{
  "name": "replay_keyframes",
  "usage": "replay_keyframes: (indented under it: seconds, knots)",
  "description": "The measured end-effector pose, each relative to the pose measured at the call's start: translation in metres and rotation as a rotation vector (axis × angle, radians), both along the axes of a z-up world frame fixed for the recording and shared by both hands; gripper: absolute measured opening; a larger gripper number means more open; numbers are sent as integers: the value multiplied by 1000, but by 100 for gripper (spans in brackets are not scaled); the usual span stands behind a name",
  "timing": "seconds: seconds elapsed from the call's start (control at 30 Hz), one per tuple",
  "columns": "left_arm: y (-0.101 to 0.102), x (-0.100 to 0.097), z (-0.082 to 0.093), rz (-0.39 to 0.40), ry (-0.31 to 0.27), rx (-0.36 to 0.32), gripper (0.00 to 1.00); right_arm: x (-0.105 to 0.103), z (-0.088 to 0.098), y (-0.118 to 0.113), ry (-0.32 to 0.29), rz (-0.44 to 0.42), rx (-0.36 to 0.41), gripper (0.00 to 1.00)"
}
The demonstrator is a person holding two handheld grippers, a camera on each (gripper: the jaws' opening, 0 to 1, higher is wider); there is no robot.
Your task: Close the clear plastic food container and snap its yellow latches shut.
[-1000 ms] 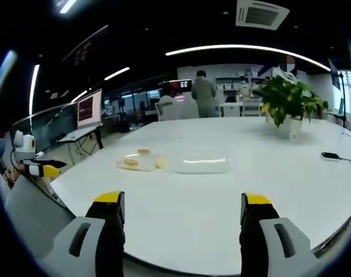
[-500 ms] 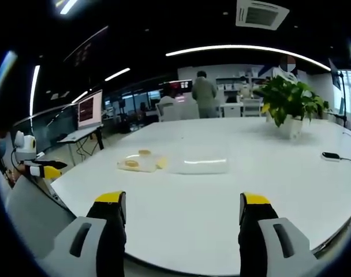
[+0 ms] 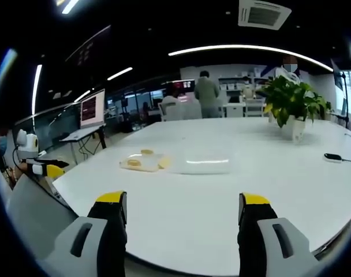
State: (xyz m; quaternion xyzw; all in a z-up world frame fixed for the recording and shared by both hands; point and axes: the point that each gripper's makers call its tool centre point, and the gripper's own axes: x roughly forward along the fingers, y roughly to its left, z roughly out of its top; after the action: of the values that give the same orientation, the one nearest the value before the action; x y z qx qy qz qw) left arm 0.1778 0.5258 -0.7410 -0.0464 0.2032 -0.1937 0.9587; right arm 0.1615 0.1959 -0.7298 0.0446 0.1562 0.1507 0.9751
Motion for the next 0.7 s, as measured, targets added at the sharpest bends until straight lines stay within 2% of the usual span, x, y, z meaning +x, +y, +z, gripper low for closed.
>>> replay_keyframes:
  seconds: [0.13, 0.23, 0.3, 0.33, 0.37, 0.47, 0.53, 0.6, 0.67, 0.7]
  knots:
    - [2, 2, 6, 25, -18, -37, 94, 1, 3, -1, -12, -9, 11, 80]
    - [2, 0, 1, 20, 8, 4, 98, 2, 5, 2, -18, 16, -16, 80]
    - [0, 0, 5, 9, -11, 11, 99, 1, 3, 6, -11, 53, -57, 79]
    - [-7, 1, 13, -16, -48, -33, 99, 0, 4, 8, -8, 70, -54, 80]
    - [-7, 0, 14, -19, -45, -42, 99, 1, 10, 13, -16, 96, -8, 82]
    - [-3, 4, 19, -5, -49, -35, 99, 11, 36, 12, -92, 98, 89, 85]
    - [-2, 10, 26, -10, -69, -45, 99, 18, 47, 7, -107, 106, 79, 82]
    - [-2, 17, 29, -35, -55, -44, 99, 27, 53, 5, -116, 126, 38, 82]
    - [4, 26, 30, -31, -36, -4, 99, 35, 56, 5, -121, 145, 19, 85]
    - [7, 33, 35, -45, -59, 34, 99, 40, 57, 6, -120, 155, 7, 86]
